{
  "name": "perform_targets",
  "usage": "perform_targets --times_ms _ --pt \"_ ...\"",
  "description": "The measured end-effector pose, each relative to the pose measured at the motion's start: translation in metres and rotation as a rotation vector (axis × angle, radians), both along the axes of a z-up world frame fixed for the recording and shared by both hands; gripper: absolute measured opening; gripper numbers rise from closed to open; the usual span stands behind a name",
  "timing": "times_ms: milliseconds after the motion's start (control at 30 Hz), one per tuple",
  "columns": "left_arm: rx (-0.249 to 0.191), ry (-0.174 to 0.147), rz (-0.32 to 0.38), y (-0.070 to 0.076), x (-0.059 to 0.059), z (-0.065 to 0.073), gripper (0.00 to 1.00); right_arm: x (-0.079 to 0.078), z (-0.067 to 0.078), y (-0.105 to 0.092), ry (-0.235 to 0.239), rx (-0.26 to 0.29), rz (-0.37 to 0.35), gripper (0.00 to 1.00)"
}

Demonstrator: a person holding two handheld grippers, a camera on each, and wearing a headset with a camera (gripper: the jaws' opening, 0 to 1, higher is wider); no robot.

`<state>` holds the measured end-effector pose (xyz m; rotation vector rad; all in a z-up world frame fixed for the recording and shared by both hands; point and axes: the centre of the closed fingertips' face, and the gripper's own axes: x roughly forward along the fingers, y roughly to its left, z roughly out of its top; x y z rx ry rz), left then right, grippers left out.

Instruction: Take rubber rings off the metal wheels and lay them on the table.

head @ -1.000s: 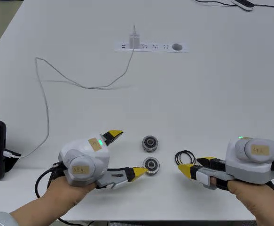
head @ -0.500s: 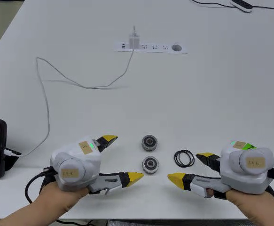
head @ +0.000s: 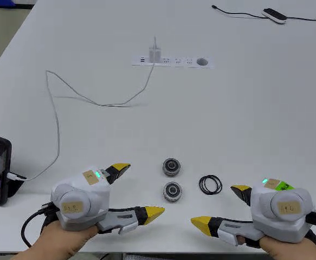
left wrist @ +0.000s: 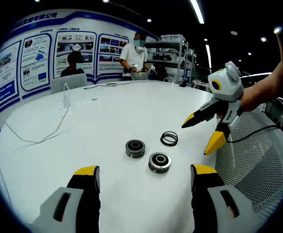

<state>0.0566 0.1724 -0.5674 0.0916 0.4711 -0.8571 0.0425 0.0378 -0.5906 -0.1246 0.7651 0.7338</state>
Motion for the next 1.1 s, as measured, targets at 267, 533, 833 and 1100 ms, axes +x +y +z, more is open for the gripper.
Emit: perform_targets --times_ms 267,533,833,1100 --pt "-0.002 -0.002 0.031 0.006 -0.012 0.002 0.80 -0.005 0.003 -0.003 -0.021 -0.006 -0.004 0.84" --pt "0.002 -0.016 0.058 0.012 -0.016 0.009 0.82 -0.005 0.003 -0.004 -0.037 -0.028 0.006 0.85" --pt "0.009 -0.026 0.066 0.015 -0.018 0.011 0.82 0.001 0.007 -0.004 -0.060 -0.032 0.012 0.84" --pt "0.012 -0.032 0.070 0.015 -0.019 0.014 0.82 -0.001 0.006 -0.006 -0.059 -0.039 0.009 0.84"
